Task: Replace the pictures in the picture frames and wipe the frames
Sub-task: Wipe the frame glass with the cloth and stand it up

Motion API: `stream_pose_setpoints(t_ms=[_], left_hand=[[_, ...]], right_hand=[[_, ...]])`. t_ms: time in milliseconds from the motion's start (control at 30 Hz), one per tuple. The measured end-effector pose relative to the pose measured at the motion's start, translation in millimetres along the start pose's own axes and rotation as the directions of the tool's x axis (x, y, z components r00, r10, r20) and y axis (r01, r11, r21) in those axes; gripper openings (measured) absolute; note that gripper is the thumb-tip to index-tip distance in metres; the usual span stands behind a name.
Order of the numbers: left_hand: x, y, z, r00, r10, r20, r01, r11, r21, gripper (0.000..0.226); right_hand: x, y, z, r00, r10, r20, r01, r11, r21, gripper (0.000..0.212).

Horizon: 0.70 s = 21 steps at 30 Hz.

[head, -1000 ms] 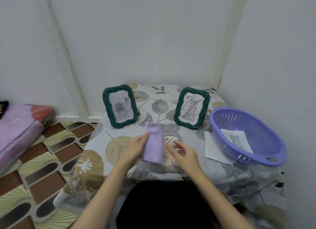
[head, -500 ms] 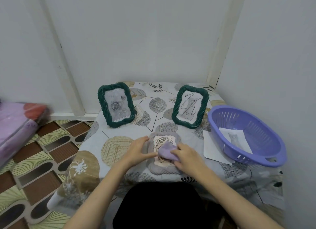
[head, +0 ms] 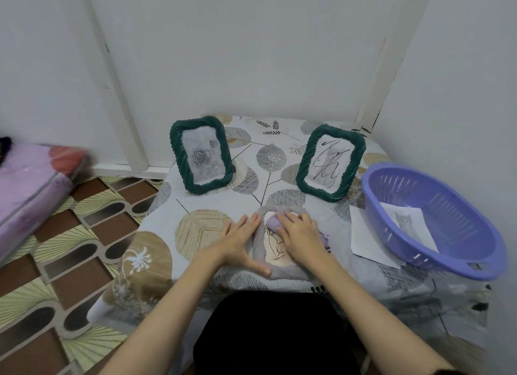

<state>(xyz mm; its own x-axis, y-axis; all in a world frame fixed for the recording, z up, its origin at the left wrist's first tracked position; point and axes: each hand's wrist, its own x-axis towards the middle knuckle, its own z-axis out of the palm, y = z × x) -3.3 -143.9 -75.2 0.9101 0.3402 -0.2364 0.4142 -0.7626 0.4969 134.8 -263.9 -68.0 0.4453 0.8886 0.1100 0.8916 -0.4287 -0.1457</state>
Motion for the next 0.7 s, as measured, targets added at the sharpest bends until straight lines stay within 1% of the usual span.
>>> stream_pose_setpoints(t_ms=[100, 133, 167, 233, 267, 300, 333, 400, 467, 533, 600, 667, 700], left_hand=[[0, -2, 3, 0.999, 0.005, -0.032, -0.006, 1.0, -0.009, 0.138], [0, -3, 4, 0.999, 0.007, -0.04, -0.007, 1.0, -0.003, 0.139], [0, -3, 5, 0.999, 0.008, -0.043, -0.008, 1.0, -0.001, 0.139], [0, -3, 4, 0.999, 0.012, -0.035, -0.013, 1.0, -0.008, 0.14], [0, -3, 3, 0.999, 0.015, -0.028, -0.016, 1.0, -0.009, 0.139], [-1, -2, 3, 1.0, 0.016, -0.023, -0.017, 1.0, -0.008, 0.138], [-2, -1, 2, 1.0, 0.014, -0.021, -0.015, 1.0, -0.009, 0.136], [-3, 1, 2, 0.999, 0.012, -0.03, -0.012, 1.0, -0.017, 0.13], [-3, 1, 3, 0.999, 0.012, -0.046, -0.013, 1.0, -0.025, 0.128], [-3, 0, 3, 0.998, 0.013, -0.057, -0.015, 1.0, -0.027, 0.128], [-2, -1, 4, 0.998, 0.016, -0.063, -0.018, 0.999, -0.027, 0.126], [-3, -1, 4, 0.998, 0.018, -0.061, -0.02, 1.0, -0.019, 0.126], [-2, -1, 4, 0.998, 0.02, -0.061, -0.021, 1.0, -0.013, 0.126]], right_hand=[[0, -8, 8, 0.994, -0.102, -0.03, 0.103, 0.994, 0.048, 0.048], [-8, -5, 12, 0.984, -0.162, -0.078, 0.166, 0.985, 0.043, 0.048], [-19, -1, 14, 0.975, -0.196, -0.105, 0.198, 0.98, 0.01, 0.045], [-30, 13, 15, 0.97, -0.189, -0.151, 0.178, 0.98, -0.083, 0.038], [-28, 18, 14, 0.971, -0.16, -0.178, 0.14, 0.983, -0.122, 0.035], [-22, 17, 10, 0.982, -0.083, -0.17, 0.061, 0.99, -0.131, 0.037], [-14, 14, 6, 0.99, -0.002, -0.139, -0.014, 0.993, -0.114, 0.039], [10, 2, 6, 0.989, 0.094, -0.11, -0.096, 0.995, -0.008, 0.034], [19, -13, 12, 0.99, 0.084, -0.111, -0.079, 0.996, 0.044, 0.031], [14, -18, 16, 0.989, 0.0, -0.148, 0.008, 0.999, 0.052, 0.028], [-3, -6, 19, 0.974, -0.093, -0.206, 0.096, 0.995, 0.003, 0.027], [-11, 8, 19, 0.965, -0.1, -0.244, 0.083, 0.994, -0.076, 0.031], [-8, 10, 17, 0.97, -0.051, -0.237, 0.032, 0.996, -0.083, 0.033]])
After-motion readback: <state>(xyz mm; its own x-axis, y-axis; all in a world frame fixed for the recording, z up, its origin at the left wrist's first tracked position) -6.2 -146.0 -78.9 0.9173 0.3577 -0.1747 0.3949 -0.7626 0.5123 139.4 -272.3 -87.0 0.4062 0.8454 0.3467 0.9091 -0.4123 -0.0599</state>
